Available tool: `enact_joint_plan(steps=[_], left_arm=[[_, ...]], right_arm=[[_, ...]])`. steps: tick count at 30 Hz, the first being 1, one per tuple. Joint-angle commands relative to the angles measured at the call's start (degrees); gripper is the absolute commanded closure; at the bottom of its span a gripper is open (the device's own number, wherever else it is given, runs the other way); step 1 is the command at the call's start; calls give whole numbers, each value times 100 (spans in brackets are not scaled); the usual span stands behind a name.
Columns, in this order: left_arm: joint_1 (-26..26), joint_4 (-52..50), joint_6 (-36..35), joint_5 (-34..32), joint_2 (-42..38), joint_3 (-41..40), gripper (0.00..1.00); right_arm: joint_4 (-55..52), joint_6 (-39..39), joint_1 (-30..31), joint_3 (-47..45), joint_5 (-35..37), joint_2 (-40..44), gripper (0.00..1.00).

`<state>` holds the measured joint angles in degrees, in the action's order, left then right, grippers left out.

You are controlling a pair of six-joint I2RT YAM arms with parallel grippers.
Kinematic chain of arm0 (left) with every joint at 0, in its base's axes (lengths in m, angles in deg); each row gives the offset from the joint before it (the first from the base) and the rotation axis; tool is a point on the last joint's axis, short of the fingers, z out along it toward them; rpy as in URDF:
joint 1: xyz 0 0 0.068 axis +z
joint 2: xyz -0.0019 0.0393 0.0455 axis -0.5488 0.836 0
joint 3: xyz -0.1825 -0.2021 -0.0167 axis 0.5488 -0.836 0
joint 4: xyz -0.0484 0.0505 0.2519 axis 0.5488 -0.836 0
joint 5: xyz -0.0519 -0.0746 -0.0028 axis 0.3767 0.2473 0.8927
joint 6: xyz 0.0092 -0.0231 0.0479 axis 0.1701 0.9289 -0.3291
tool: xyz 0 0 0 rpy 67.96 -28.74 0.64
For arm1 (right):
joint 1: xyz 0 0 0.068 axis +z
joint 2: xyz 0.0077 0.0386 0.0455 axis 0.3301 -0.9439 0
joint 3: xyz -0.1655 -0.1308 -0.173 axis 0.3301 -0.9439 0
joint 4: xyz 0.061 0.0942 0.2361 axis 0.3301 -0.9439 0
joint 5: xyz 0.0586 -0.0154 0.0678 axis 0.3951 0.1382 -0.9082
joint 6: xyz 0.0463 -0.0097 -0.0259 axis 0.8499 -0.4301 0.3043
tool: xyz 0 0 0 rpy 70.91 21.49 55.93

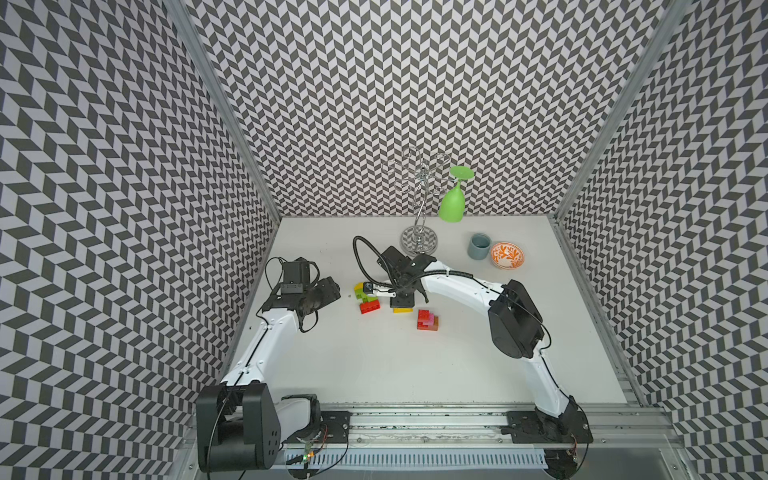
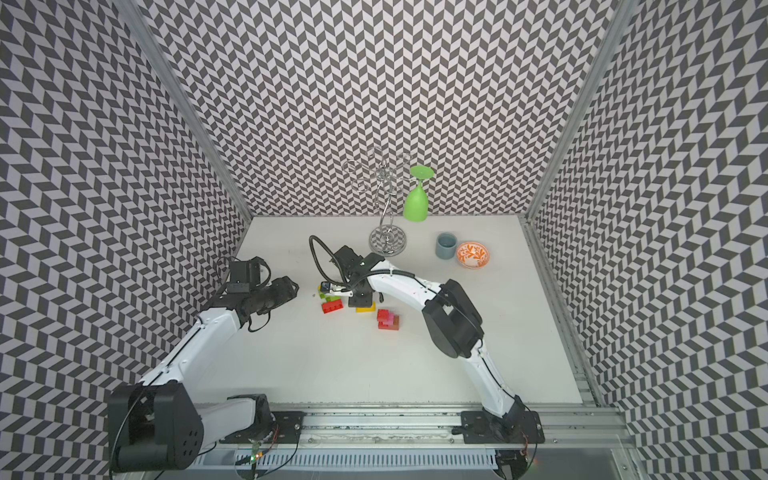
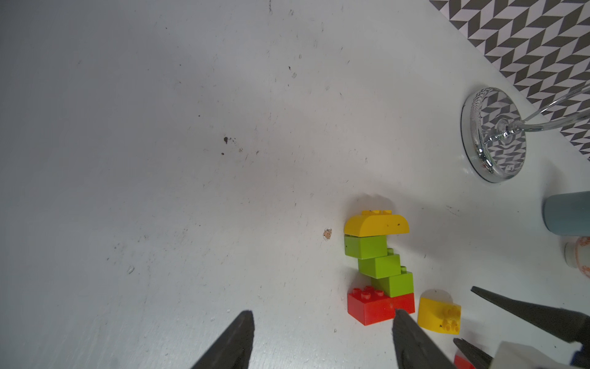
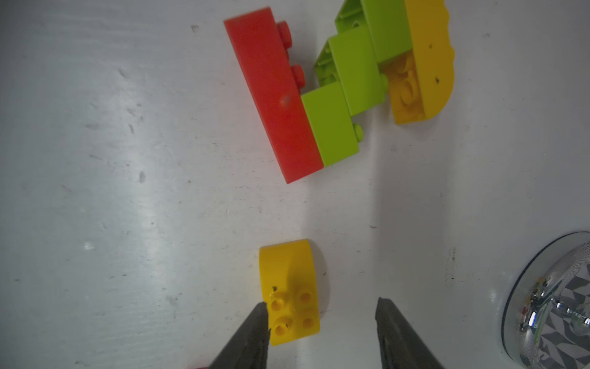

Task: Assemble the letter s with lego
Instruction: Pick up the lego brick from the center of the board.

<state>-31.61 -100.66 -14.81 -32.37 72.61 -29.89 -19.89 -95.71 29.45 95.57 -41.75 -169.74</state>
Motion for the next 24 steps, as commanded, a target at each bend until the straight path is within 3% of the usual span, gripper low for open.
enact_joint_plan(steps=[1, 19, 24], left_arm=[[44, 110, -7, 92, -21, -59, 28], [88, 128, -7, 168, -1, -65, 28], [88, 128, -8, 171, 1, -64, 28]], right_arm=[[-35, -92, 0, 165, -7, -158, 45], [-79, -148, 14, 126, -271, -571, 45], [-46, -141, 14, 190, -263, -633, 55]])
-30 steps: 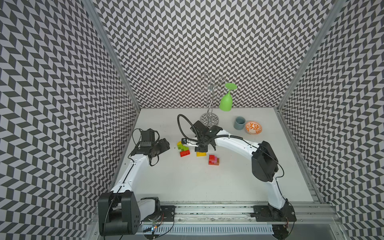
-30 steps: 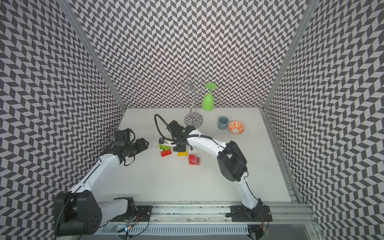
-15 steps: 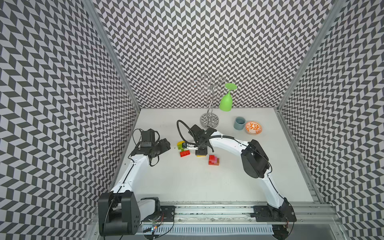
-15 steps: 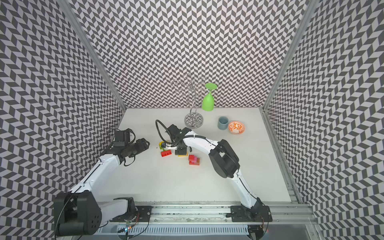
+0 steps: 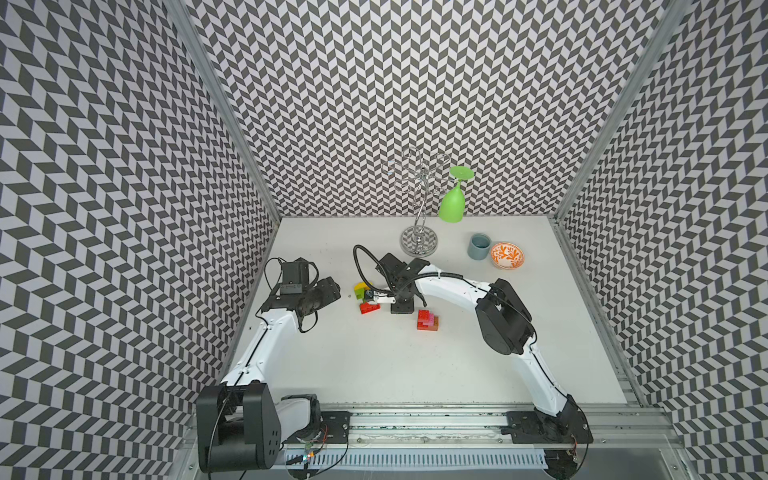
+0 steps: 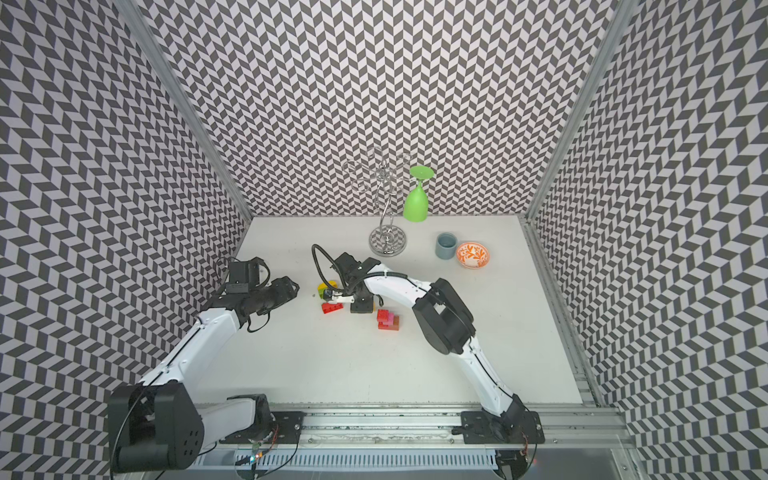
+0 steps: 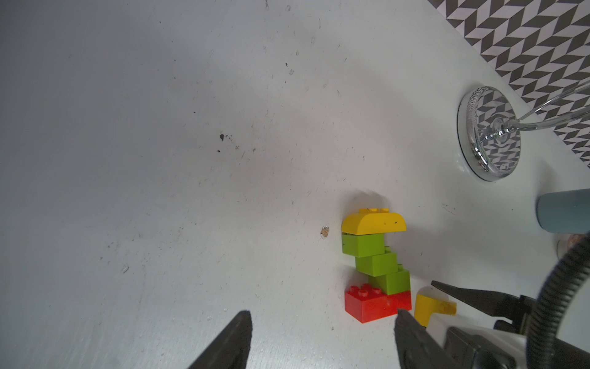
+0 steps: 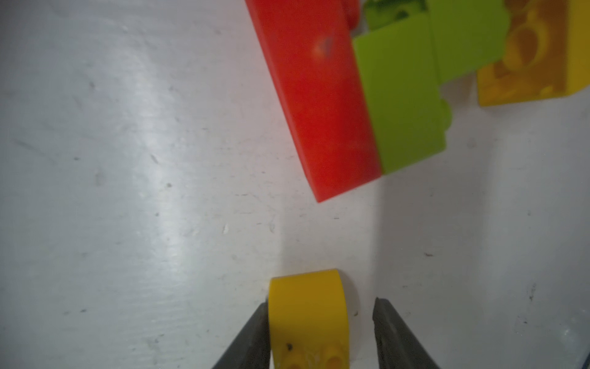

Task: Assemble the letter s with lego
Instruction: Pick up the lego brick from the center of the board, then place the lego brick at the center of the board.

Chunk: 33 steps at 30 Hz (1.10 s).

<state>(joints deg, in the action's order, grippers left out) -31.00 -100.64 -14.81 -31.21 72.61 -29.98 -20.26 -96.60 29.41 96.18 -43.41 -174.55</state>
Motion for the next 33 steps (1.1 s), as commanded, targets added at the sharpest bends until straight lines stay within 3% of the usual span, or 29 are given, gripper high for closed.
enact_joint_plan(steps=[1, 6, 9, 14, 18, 26, 33], left_arm=[[35, 125, -5, 54, 0, -62, 28], [53, 125, -9, 67, 1, -59, 28], [62, 125, -16, 53, -8, -55, 28], [81, 125, -9, 34, -16, -58, 28], [79, 125, -10, 28, -49, -56, 28], [70, 155, 10, 37, -9, -66, 29], [-15, 123, -4, -99, 69, -61, 30]], right_arm=[[0, -34, 16, 170, -94, -142, 59], [-32, 6, 82, 375, -222, 103, 88], [-102, 69, 211, 433, -302, 450, 95], [-248, 412, 541, 218, -386, 1413, 95], [-205, 810, 884, -626, -399, 2262, 95], [1451, 1783, 1146, -3909, -736, 4303, 90], [2239, 2241, 1324, -5431, -767, 4508, 85]])
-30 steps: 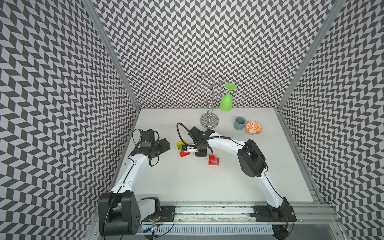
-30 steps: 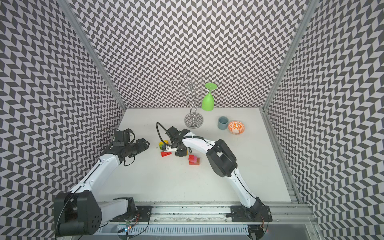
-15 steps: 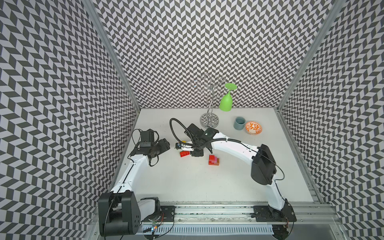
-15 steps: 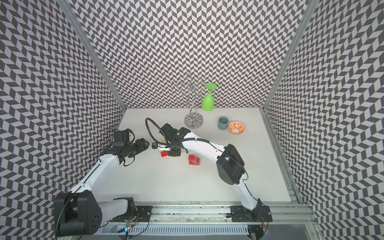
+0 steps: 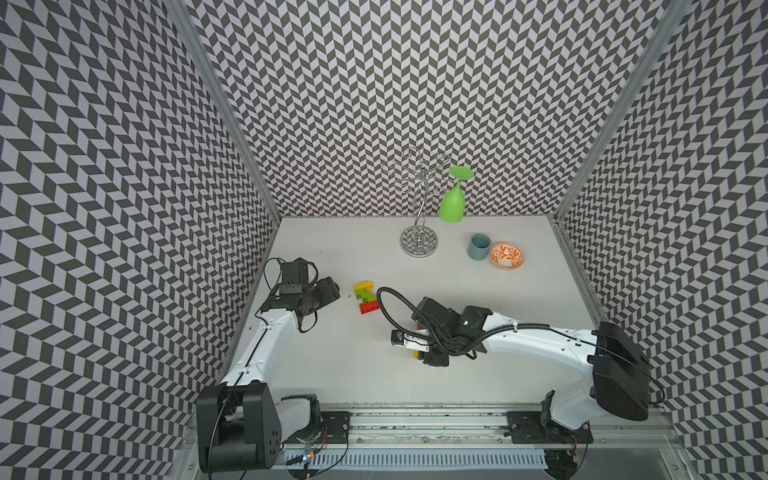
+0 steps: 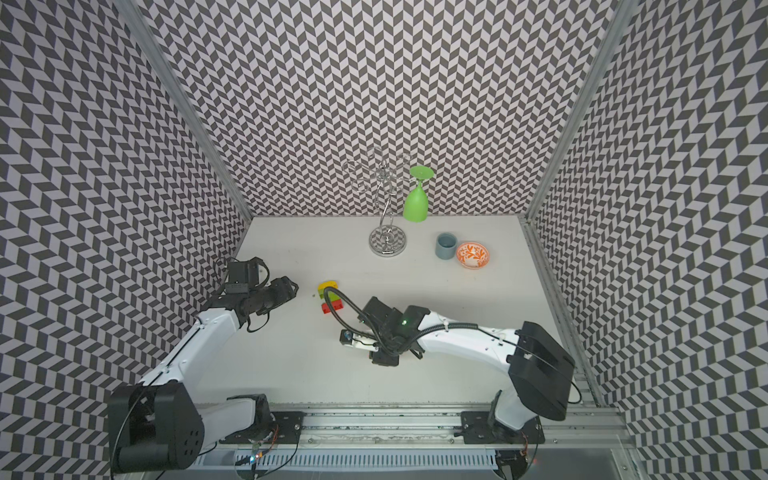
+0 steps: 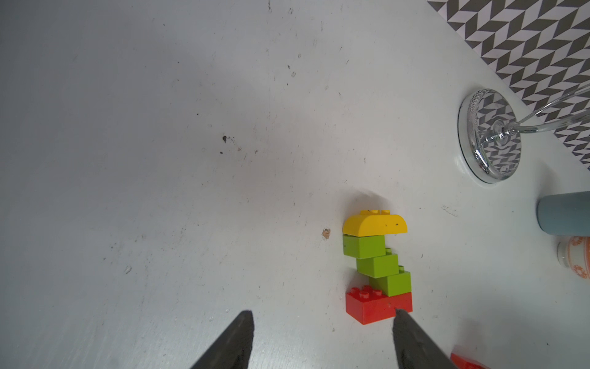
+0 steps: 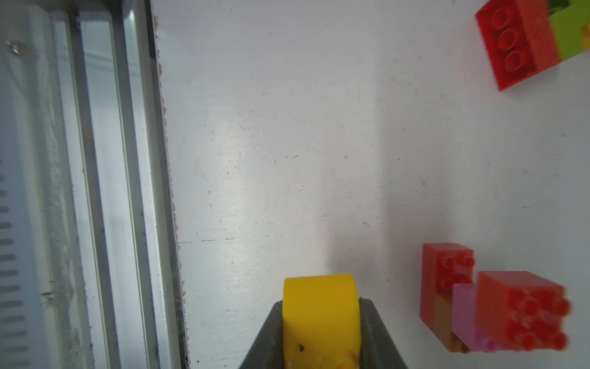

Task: Assemble the letter s with lego
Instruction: Place the lego brick at the center of the board.

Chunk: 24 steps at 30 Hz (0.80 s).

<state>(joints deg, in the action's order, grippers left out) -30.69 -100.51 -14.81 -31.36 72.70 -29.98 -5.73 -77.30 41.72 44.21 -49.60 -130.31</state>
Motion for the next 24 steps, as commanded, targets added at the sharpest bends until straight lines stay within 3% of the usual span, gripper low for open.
enact_joint_plan(steps=[1, 6, 13, 19, 24], left_arm=[[-67, 112, -2, -97, 65, -63, 30], [-157, 95, -19, -154, 110, -36, 30], [-301, 51, -36, -273, 167, -21, 29], [-333, 33, -14, -336, 167, -23, 26], [-391, 42, -7, -312, 166, -28, 26]], right_arm=[[925, 321, 135, -372, -137, 38, 84], [1161, 292, 290, -667, -125, -260, 76], [1387, 324, 386, -952, -65, -40, 55], [1965, 415, 369, -1639, 98, 1114, 40], [3489, 750, 389, -3018, 216, 2569, 33]])
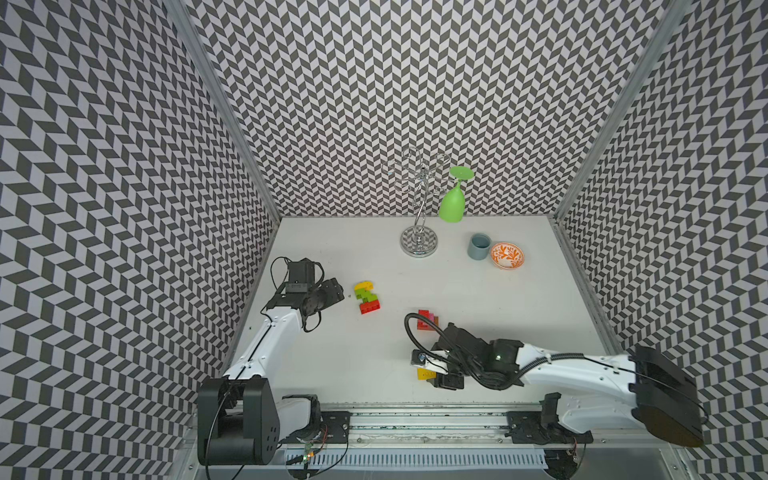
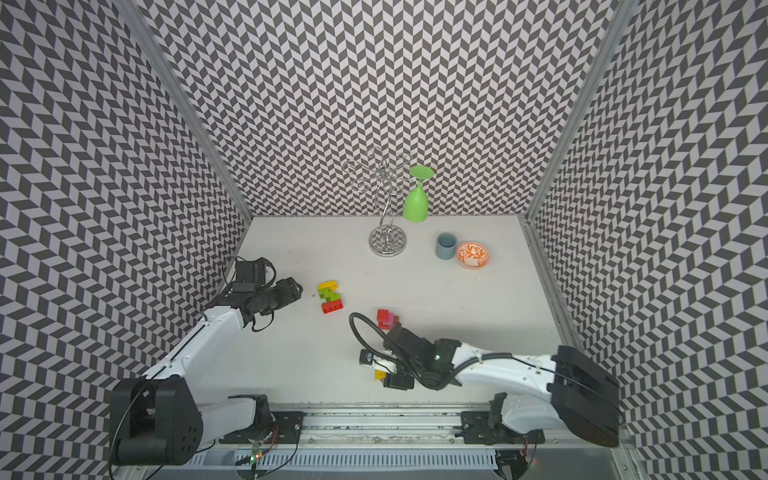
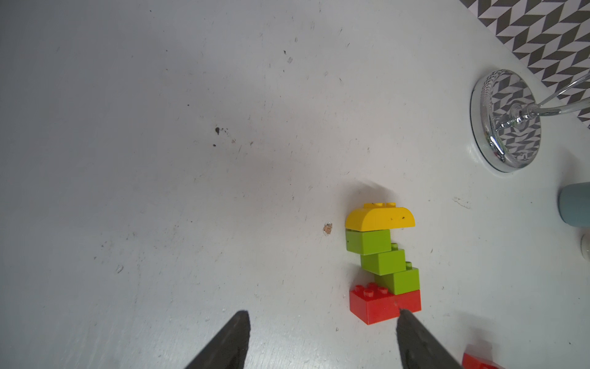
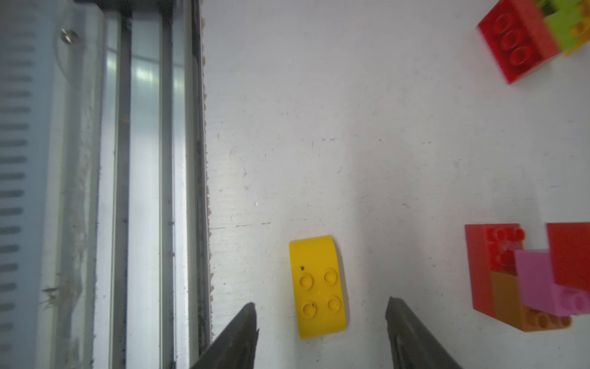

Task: Assemble the letter s with lego
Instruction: Place the lego brick at the center of the board, then pick up the lego brick from the center of the board.

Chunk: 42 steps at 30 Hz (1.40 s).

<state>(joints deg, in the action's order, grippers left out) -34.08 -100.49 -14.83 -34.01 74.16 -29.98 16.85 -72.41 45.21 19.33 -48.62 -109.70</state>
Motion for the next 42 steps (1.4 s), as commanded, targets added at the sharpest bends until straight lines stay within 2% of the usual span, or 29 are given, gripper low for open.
enact_joint_plan(steps=[1, 7, 11, 14, 18, 24, 29, 35, 42], left_arm=[[-52, 40, -12, -47, 31, -30, 26], [-61, 49, 11, -21, 39, -33, 26], [-61, 53, -5, 1, 30, -28, 26], [-61, 74, -5, 36, 39, -31, 26], [-53, 66, -8, 57, 59, -21, 26], [-52, 89, -8, 109, 55, -26, 26], [-52, 93, -12, 119, 65, -22, 26], [-52, 101, -19, 146, 91, -17, 26], [-52, 93, -19, 163, 87, -22, 26]], right_arm=[[1355, 284, 102, -618, 220, 669, 32], [1748, 437, 138, -731, 882, 776, 32], [1578, 651, 169, -432, 823, 855, 32], [1910, 890, 172, -406, 632, 1065, 31], [2975, 1558, 219, -1129, 392, 1037, 31], [3888, 1968, 581, -1939, 1373, 785, 30], [4593, 2227, 586, -2607, 1714, 708, 27], [4757, 2231, 589, -2721, 1590, 274, 24], [5000, 1998, 574, -2438, 1436, -642, 21]])
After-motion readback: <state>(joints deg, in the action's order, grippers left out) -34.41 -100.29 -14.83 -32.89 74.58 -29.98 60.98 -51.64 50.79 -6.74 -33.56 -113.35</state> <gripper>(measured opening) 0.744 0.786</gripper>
